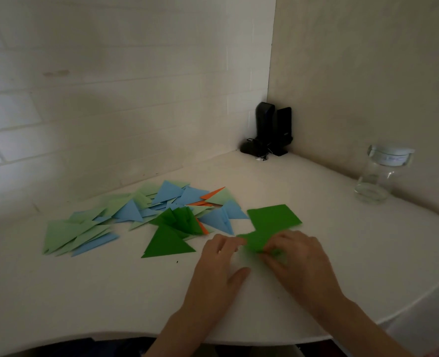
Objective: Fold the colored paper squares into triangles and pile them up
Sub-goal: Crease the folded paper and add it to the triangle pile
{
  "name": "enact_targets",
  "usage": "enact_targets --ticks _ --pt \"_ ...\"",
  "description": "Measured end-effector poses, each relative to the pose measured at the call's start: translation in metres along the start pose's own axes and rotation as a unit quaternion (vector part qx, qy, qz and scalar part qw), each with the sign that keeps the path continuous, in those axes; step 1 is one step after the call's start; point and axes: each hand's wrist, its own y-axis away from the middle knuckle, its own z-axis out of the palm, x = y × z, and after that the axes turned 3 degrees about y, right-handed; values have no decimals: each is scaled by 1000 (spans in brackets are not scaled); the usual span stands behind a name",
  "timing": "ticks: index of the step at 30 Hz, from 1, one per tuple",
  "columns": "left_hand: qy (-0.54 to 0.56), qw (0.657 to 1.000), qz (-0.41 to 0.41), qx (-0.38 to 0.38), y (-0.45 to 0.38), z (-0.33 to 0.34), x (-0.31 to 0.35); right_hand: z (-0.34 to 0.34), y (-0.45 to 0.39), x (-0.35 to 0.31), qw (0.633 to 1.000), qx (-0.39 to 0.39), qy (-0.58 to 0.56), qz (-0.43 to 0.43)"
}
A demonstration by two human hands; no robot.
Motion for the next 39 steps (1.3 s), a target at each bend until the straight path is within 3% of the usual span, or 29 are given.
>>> enact_targets --ticks 8,13,18,25,31,35,39 --pt "-17 999 25 -21 1 -3 -7 22 21 2 993 -82 -81 22" --pt "26 998 -38 -36 -10 -2 -9 19 13 7 982 -102 -151 52" --pt "36 994 -81 -57 -20 -4 -6 20 7 5 977 -126 -142 92" --pt "50 990 -107 -77 -26 -8 -4 14 -11 14 936 -238 -223 134" --pt "69 985 -131 -92 -26 -13 -8 7 -14 19 922 -276 -238 129" --pt "80 986 -97 -110 -21 -15 -13 6 -6 13 933 -241 -237 127" --pt "88 984 -56 -143 -16 -22 -18 8 3 2 962 -209 -154 86"
